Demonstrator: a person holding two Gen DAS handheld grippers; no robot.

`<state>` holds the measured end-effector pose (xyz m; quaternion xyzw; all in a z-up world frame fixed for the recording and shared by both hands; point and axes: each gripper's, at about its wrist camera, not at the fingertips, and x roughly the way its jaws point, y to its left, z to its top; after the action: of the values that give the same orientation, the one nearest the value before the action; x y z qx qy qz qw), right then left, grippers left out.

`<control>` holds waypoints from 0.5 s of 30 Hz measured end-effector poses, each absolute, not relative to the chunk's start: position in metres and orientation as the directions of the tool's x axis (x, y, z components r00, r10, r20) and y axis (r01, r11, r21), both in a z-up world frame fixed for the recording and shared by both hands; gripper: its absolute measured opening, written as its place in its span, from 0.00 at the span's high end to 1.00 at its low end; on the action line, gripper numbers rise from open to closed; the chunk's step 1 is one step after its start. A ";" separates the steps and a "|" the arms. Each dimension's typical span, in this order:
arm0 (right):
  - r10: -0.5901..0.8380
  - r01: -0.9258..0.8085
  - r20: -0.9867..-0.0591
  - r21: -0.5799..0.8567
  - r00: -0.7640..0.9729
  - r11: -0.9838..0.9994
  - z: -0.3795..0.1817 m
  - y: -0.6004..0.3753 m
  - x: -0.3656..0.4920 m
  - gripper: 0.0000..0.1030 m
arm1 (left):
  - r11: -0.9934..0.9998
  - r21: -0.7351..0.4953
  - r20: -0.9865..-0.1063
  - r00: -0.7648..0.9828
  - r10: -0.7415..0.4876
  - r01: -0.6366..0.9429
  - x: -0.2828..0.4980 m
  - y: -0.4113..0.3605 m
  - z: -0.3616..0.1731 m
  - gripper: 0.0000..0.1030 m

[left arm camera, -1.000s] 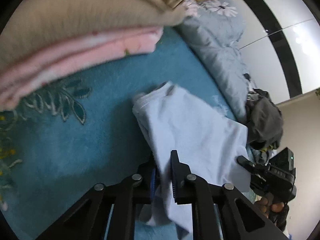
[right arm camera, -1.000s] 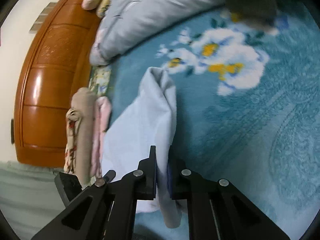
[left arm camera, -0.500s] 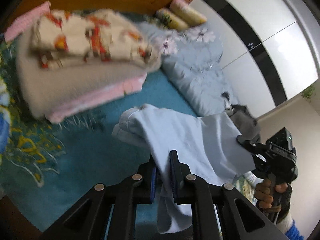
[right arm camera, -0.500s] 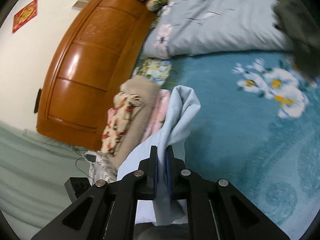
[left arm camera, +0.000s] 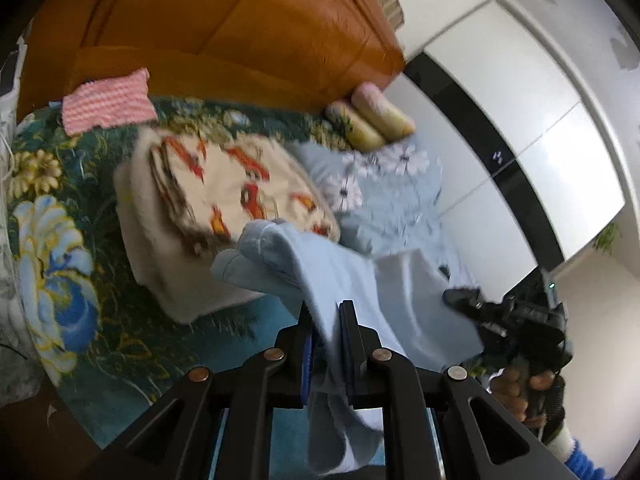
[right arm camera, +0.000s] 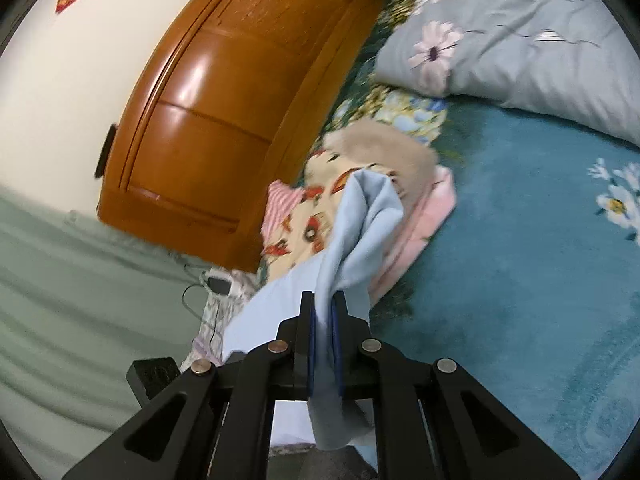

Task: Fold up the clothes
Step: 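Carry the shirt bundle with both grippers onto the folded blanket stack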

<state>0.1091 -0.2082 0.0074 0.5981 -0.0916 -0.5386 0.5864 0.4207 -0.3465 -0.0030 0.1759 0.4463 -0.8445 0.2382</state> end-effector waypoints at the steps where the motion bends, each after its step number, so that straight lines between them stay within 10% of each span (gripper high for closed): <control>1: -0.738 0.526 -0.536 0.800 0.411 -0.289 0.010 -0.215 0.109 0.93 | -0.490 -0.669 -0.503 -0.826 -0.256 0.559 0.422 -0.351 -0.001 0.87; 15: -0.683 0.693 -0.554 0.714 0.476 -0.097 0.069 -0.399 0.110 0.93 | -0.451 -0.654 -0.408 -0.785 -0.467 0.608 0.438 -0.451 0.025 0.87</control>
<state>0.1097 -0.3994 0.0690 0.5351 0.0048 -0.5119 0.6720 0.4380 -0.4510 0.0248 0.0843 0.4171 -0.8475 0.3172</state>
